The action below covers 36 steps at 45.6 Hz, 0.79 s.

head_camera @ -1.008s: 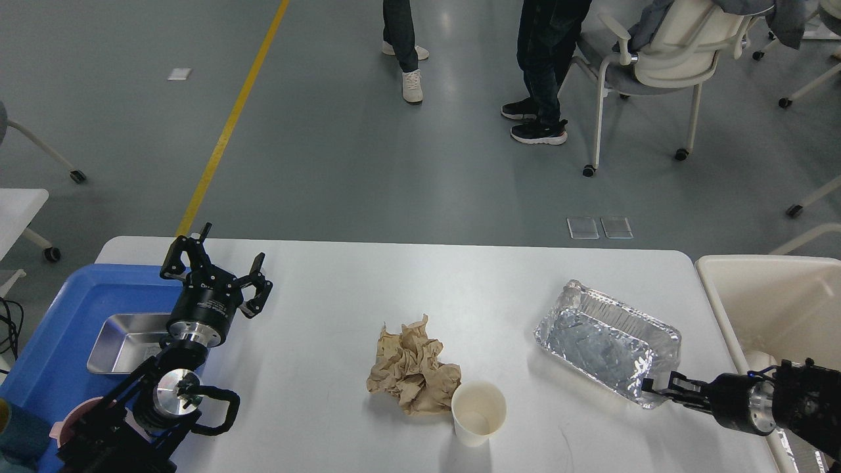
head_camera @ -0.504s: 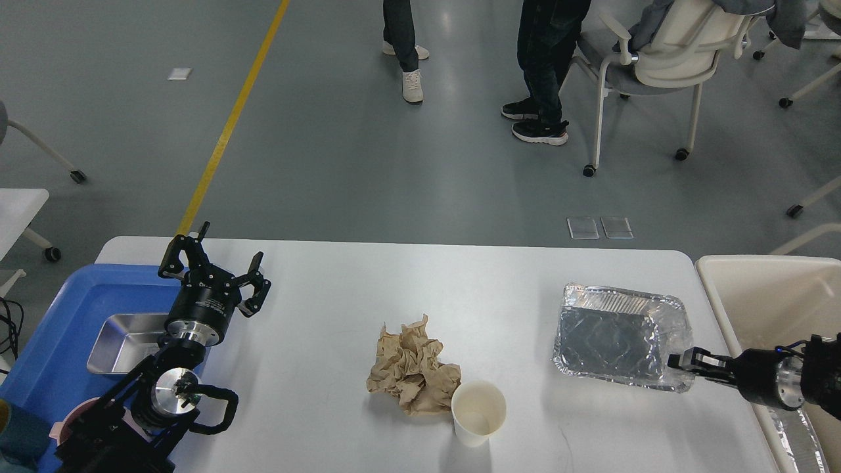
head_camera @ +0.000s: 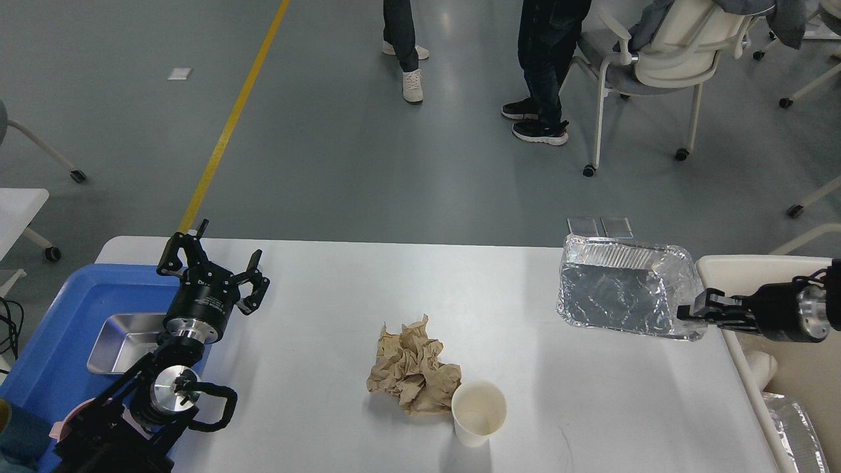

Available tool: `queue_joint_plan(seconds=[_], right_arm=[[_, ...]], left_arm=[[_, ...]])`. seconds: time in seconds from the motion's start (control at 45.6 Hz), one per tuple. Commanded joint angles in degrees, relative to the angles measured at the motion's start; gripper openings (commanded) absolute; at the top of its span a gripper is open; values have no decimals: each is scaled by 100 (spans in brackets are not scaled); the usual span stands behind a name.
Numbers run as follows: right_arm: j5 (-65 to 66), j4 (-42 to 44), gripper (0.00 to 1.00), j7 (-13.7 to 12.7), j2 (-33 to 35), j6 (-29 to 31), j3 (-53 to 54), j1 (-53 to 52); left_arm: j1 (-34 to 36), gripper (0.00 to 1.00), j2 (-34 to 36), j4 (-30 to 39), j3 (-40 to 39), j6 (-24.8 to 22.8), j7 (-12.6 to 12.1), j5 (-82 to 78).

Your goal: Tidy desktop

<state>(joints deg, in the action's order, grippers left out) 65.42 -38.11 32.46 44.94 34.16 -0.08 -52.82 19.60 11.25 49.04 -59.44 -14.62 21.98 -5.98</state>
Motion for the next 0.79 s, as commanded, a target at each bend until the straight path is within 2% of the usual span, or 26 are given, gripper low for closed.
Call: queue_joint_plan(seconds=[0.0,0.132,0.329,0.767], right_arm=[[6,-13,0,-30,-90,161,-10,-334],[6,-21,0,-223,-459,205,-80,-571],[-12,-30,0,-337,-1040,231,-116,-695],[-767,-364,0,-1268,-1479,486,-107,-1081]], left_arm=[[0,97,8,0,20,3,-18,-9],[0,97,35,0,82,3,-44,-9],[9,97,140,0,108,11,-62,-9],[-9,97,298,-9,108,82,-71,-17]])
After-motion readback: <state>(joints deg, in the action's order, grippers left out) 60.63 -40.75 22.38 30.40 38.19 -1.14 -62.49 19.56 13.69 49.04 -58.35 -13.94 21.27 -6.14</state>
